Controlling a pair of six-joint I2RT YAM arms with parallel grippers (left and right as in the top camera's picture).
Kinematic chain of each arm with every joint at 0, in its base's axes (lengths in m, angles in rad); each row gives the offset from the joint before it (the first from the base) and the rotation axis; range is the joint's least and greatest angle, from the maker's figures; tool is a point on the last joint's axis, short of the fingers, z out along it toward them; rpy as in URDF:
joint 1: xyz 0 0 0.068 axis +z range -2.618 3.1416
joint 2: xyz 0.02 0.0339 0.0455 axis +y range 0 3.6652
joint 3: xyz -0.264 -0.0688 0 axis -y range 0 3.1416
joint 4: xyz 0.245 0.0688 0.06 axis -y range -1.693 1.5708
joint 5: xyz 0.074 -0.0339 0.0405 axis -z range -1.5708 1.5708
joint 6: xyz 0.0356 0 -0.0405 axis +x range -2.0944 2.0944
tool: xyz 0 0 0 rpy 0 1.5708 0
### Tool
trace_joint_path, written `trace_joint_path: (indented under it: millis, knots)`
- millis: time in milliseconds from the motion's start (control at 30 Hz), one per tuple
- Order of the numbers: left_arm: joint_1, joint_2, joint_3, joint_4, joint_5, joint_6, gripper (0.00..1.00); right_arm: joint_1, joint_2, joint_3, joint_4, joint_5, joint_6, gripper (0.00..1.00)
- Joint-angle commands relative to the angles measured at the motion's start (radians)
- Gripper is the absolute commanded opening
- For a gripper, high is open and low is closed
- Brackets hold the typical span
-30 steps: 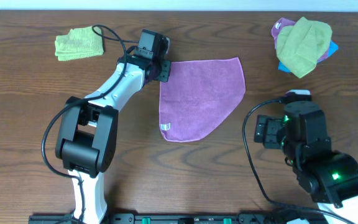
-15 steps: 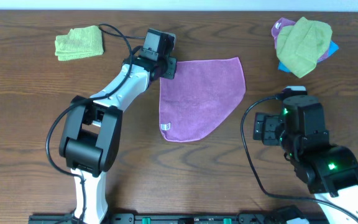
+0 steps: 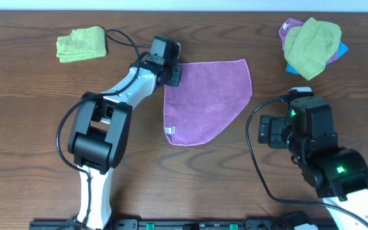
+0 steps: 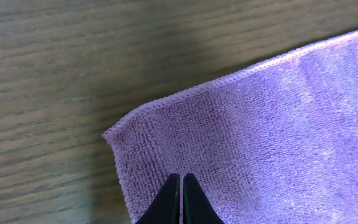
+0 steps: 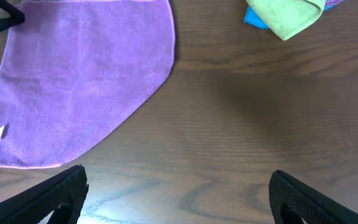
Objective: Fold the cloth
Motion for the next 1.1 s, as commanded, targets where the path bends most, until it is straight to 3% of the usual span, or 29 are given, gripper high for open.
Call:
trace_joint_path:
  millis: [0, 267, 667, 1067]
  knots:
    - [0.005, 0.031, 0.027, 0.001, -0.028, 0.019, 0.06, -0.008, 0.000, -0.003, 0.002, -0.022, -0.012, 0.94]
    - [0.014, 0.069, 0.027, 0.031, -0.039, 0.026, 0.06, -0.008, 0.002, -0.003, 0.001, -0.033, -0.020, 0.95]
    - [0.076, 0.079, 0.027, 0.048, -0.171, 0.079, 0.06, -0.008, 0.114, -0.003, -0.005, -0.064, -0.064, 0.95]
    - [0.113, 0.079, 0.027, 0.054, -0.183, 0.106, 0.05, -0.074, 0.365, -0.003, 0.184, -0.206, -0.191, 0.96]
